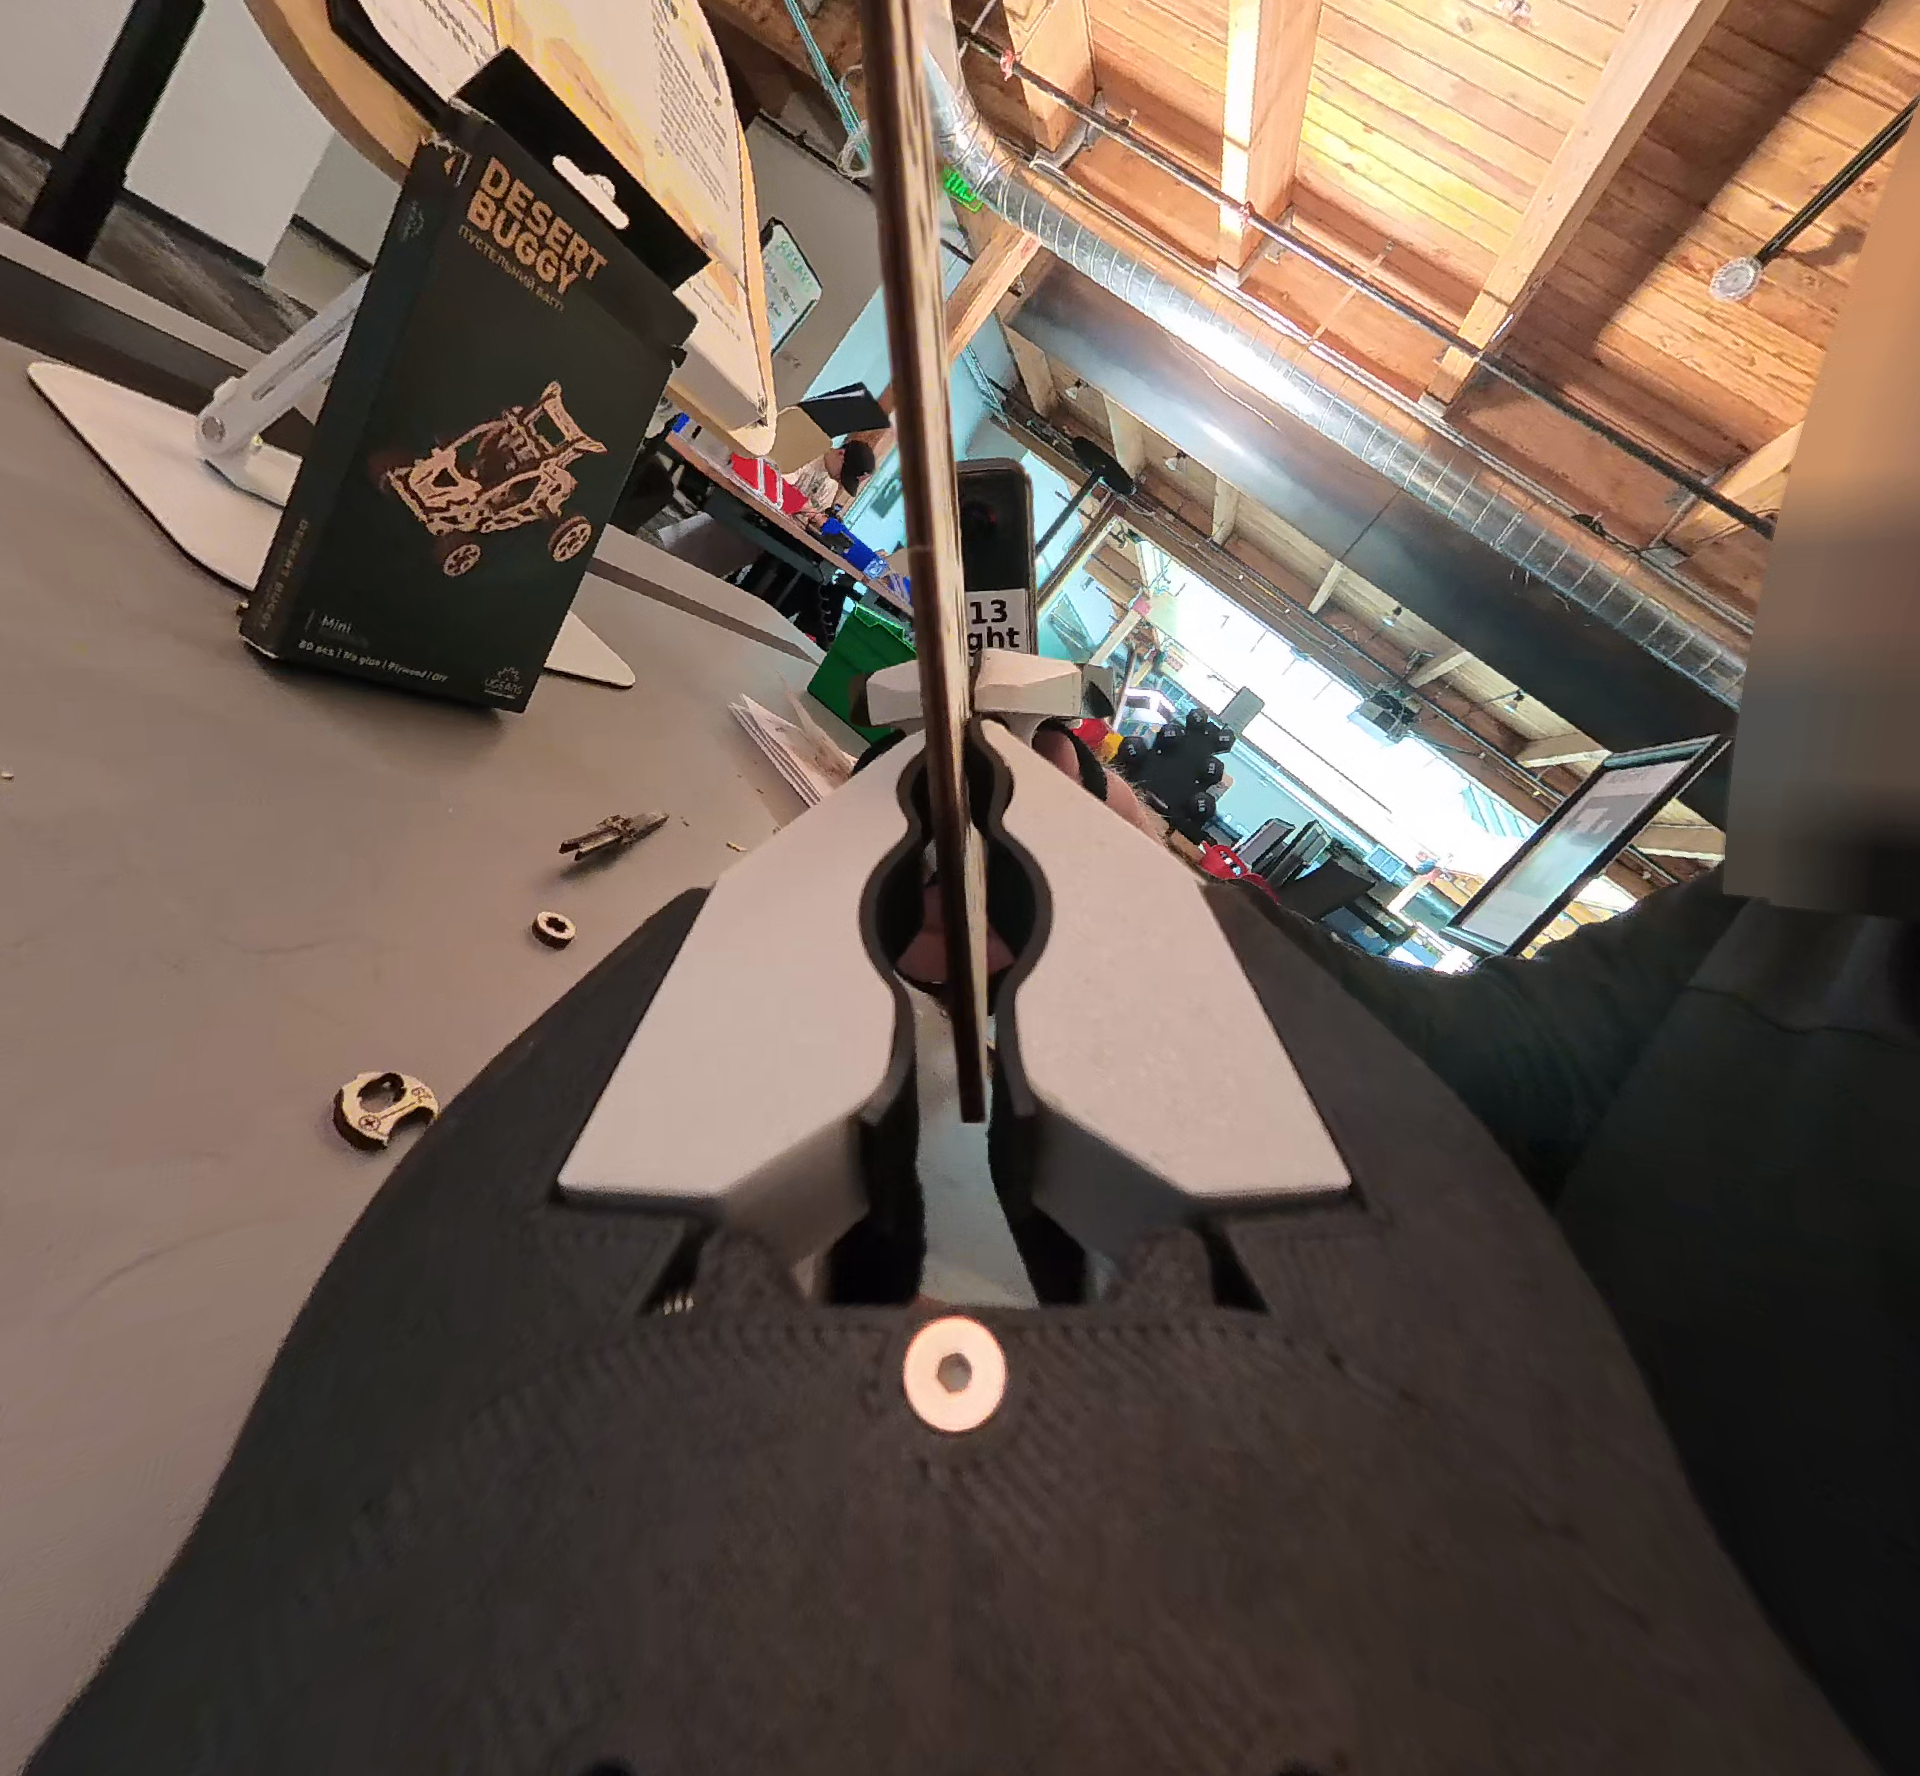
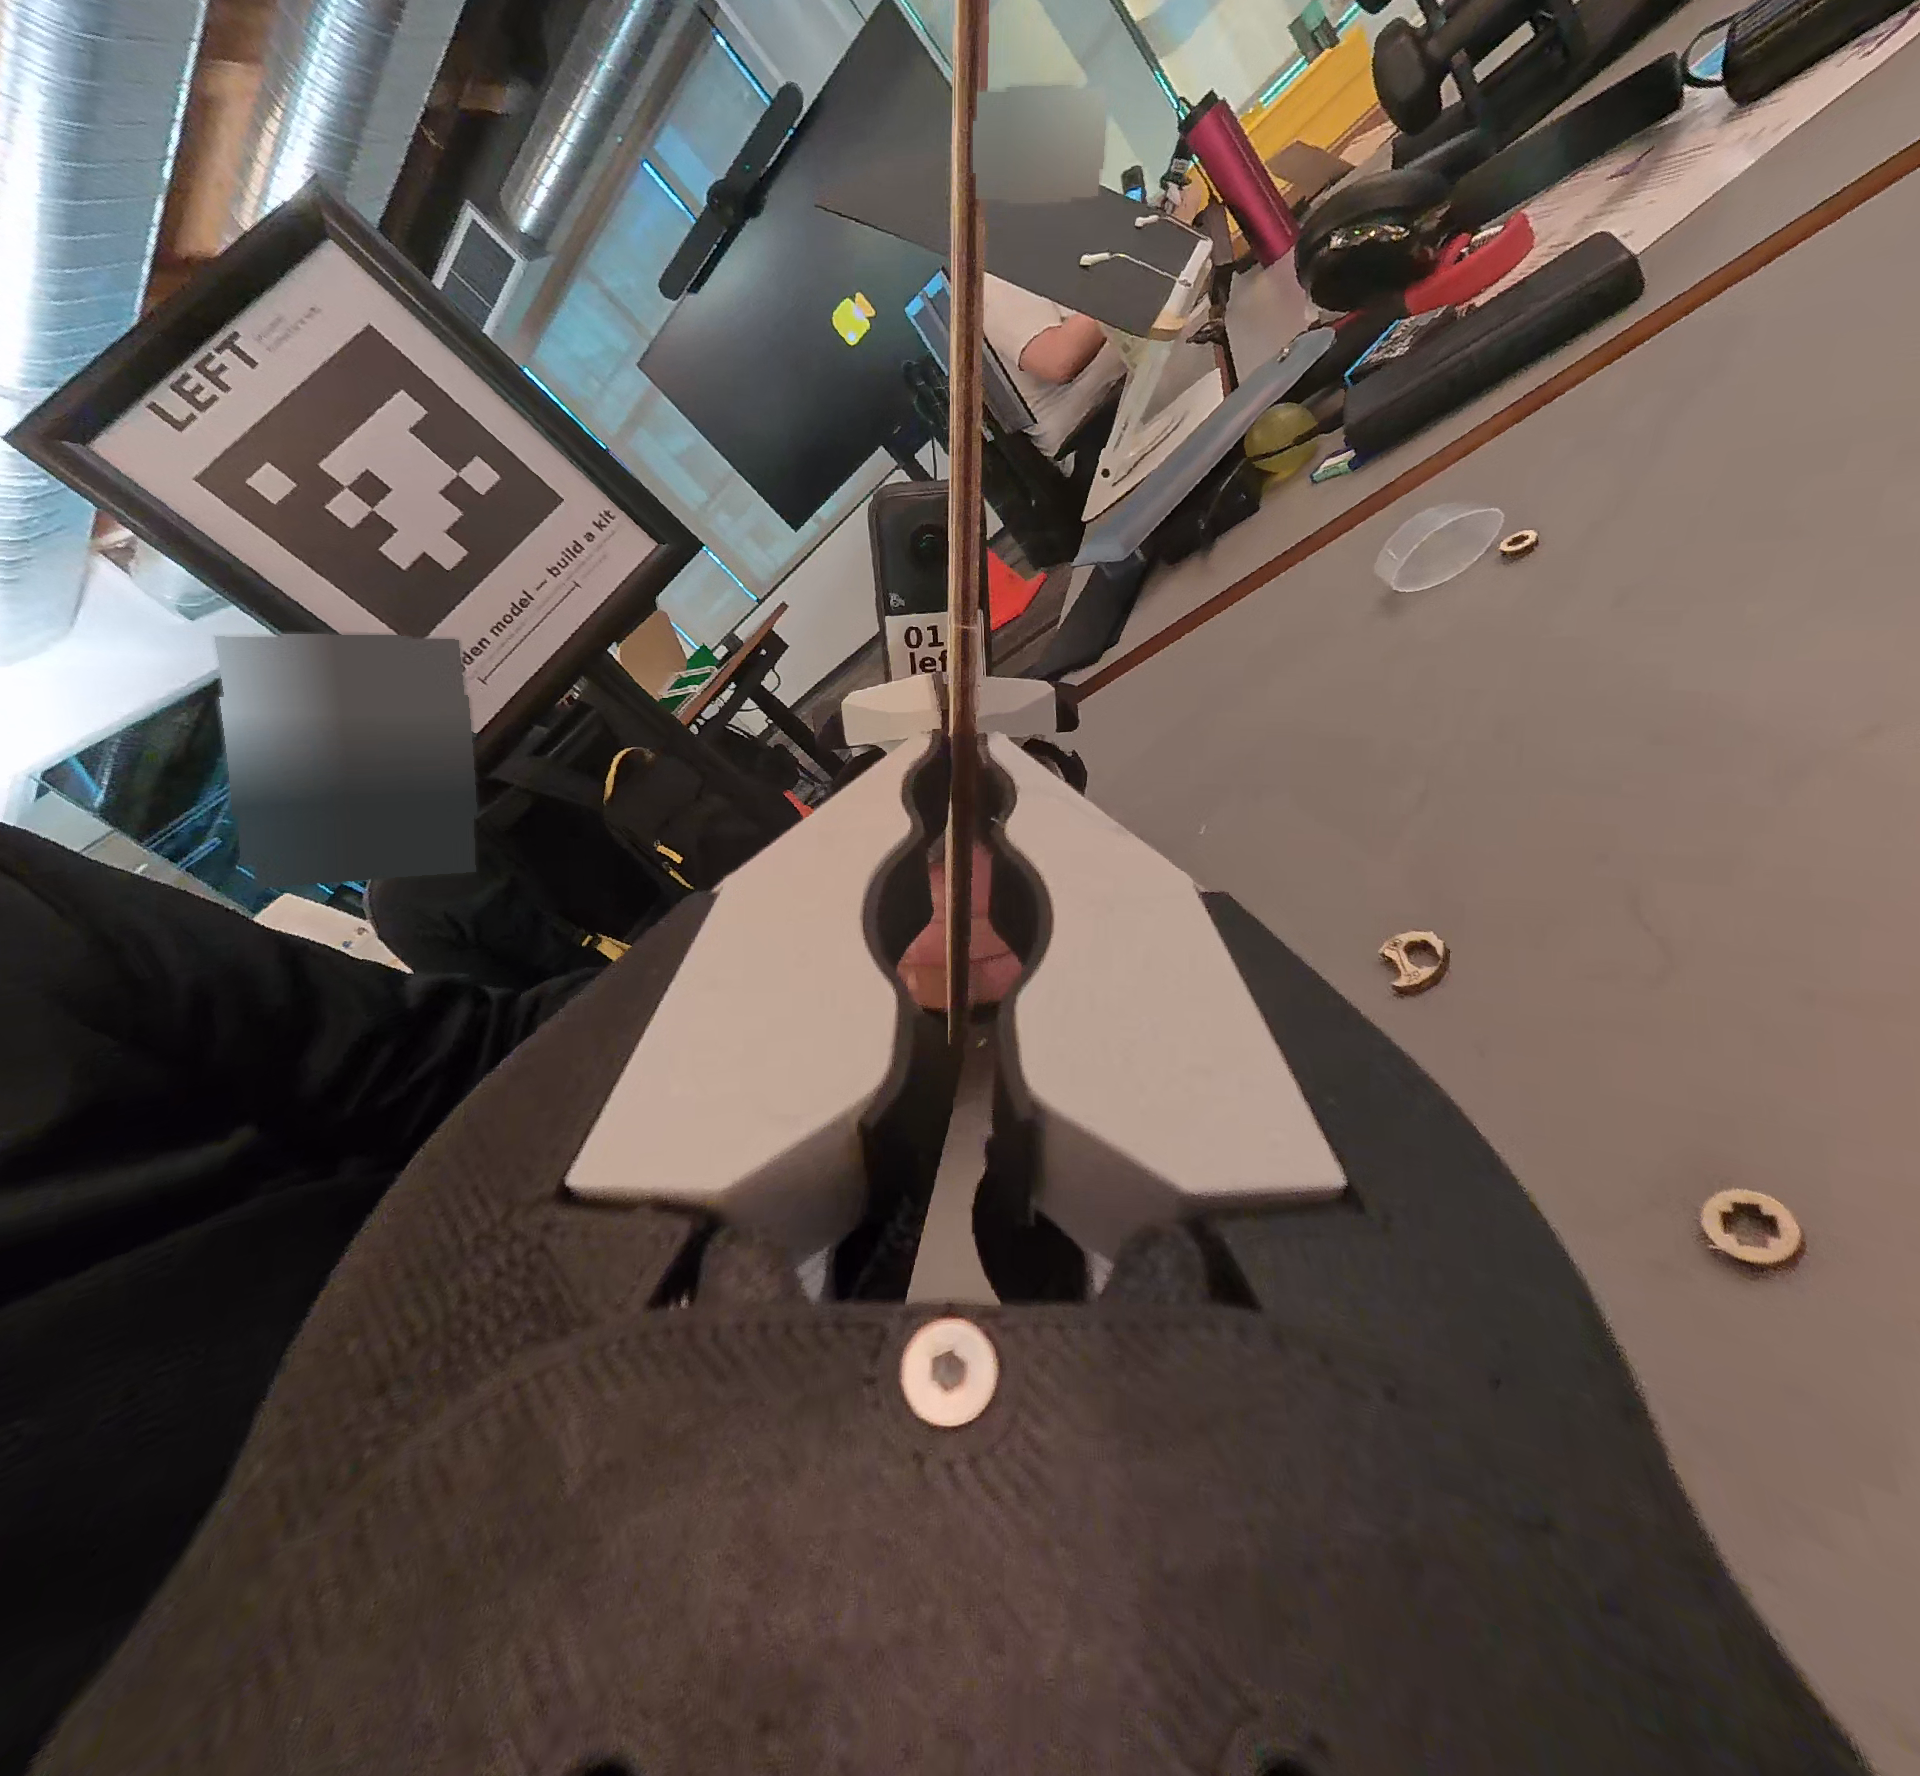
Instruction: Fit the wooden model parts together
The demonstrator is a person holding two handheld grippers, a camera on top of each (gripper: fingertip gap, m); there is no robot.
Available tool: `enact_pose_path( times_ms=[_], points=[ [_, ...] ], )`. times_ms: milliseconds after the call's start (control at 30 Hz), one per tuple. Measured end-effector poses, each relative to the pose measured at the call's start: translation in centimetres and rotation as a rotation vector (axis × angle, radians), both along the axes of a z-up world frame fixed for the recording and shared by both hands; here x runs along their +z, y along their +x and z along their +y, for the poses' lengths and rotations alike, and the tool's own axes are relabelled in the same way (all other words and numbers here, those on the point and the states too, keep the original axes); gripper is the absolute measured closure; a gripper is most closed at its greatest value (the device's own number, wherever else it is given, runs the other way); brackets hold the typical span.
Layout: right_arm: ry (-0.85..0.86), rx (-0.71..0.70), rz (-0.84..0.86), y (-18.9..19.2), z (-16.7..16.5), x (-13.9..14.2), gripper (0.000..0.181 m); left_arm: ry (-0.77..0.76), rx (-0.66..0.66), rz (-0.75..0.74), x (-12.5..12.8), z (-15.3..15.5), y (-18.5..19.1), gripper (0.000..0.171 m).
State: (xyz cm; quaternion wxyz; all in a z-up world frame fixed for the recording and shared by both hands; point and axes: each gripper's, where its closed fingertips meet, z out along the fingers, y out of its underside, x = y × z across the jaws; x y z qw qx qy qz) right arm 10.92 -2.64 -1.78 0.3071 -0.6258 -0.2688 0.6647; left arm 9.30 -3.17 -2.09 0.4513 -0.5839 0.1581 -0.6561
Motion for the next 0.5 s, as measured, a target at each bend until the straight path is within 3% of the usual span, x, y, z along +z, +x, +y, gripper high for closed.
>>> enact_pose_path(
  times_ms=[500],
  points=[
    [-0.055, 0.028, 0.096, 0.7, 0.0, 1.0, 0.181, 0.032, 0.017, -0.053, 1.7, -0.2, -1.9, 0.167]
  ],
)
